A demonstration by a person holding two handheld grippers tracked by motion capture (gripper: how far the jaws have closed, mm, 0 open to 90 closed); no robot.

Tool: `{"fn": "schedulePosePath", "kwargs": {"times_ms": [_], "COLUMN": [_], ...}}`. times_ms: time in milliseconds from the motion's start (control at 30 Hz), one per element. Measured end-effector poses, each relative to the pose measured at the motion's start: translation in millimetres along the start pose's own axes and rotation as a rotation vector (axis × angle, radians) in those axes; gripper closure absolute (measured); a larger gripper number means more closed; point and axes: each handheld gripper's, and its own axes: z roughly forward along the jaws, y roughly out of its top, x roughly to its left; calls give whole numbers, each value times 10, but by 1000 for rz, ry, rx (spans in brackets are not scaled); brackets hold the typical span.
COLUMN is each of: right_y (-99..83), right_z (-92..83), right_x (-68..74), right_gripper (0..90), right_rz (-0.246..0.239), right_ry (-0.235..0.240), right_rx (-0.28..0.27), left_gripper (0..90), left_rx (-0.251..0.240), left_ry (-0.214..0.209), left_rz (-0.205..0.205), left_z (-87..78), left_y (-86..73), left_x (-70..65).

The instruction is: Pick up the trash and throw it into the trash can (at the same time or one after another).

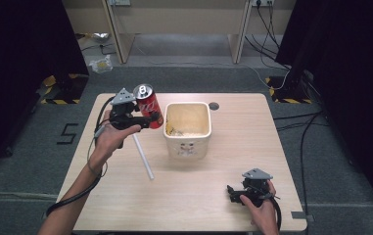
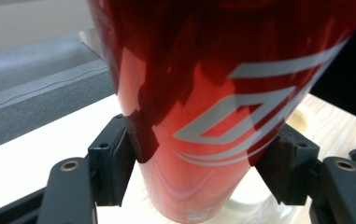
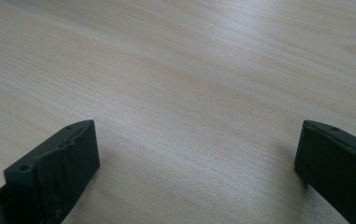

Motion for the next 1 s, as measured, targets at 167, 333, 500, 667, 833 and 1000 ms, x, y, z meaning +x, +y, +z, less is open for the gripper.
{"fn": "schedulePosePath", "kwargs": {"times_ms": [167,333,500,667,833,1000], "right_y": [0,0,1,1,1,1], "right_z": [0,-1,-2,-3,-3,-2], "right_x": [0,1,1,2,1,0], "right_gripper": [3,3,3,3,3,3], "right_rz": [0,2,1,2,1,0], "right_ry": [0,1,1,1,0,0], "right_rx": [0,0,1,2,1,1], "left_gripper": [337,337,337,336,335,334], "left_rx": [5,4,18,34,57,73], "left_ry": [-19,-33,-45,-57,-64,-66], "left_rz": [-1,5,17,13,13,12], "left_z": [125,209,328,450,550,606], "left_y": [49,96,112,80,43,-8], "left_x": [-68,-143,-203,-250,-273,-275]}}
